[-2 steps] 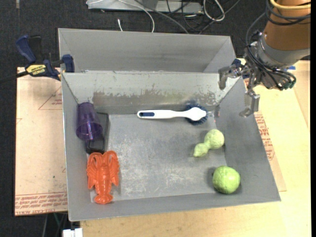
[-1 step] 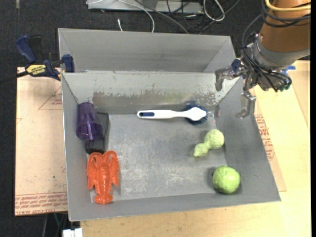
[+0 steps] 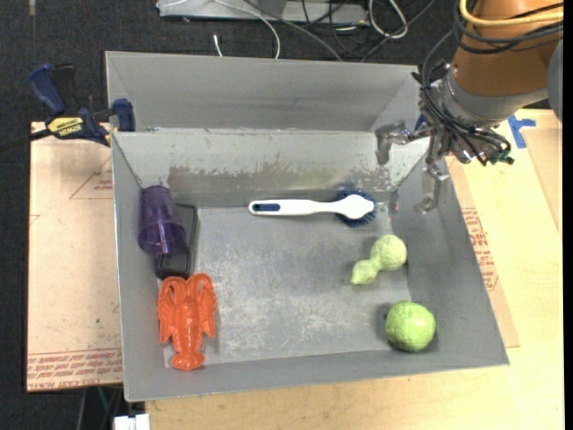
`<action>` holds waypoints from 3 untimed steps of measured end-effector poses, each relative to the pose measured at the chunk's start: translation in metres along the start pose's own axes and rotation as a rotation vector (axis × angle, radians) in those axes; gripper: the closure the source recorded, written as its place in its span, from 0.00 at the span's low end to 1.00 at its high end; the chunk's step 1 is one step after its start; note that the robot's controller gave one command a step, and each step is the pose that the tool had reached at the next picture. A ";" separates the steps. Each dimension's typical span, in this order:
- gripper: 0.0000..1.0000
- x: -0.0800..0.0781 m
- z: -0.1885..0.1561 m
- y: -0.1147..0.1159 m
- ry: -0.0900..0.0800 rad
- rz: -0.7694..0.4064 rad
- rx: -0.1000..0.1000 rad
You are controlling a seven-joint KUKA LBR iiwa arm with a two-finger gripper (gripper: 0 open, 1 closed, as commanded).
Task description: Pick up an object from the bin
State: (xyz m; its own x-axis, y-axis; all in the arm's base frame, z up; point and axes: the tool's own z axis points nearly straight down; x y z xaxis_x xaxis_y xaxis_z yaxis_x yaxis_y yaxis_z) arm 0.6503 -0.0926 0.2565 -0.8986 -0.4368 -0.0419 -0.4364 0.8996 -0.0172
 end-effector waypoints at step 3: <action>1.00 0.027 0.048 0.057 -0.010 -0.005 0.003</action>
Offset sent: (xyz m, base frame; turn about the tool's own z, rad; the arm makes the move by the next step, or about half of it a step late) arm -0.0474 0.0382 -0.0497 -0.0044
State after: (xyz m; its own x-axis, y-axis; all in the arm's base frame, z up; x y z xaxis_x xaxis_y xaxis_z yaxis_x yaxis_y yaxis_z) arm 0.6038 -0.0531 0.2068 -0.8959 -0.4413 -0.0520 -0.4408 0.8974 -0.0204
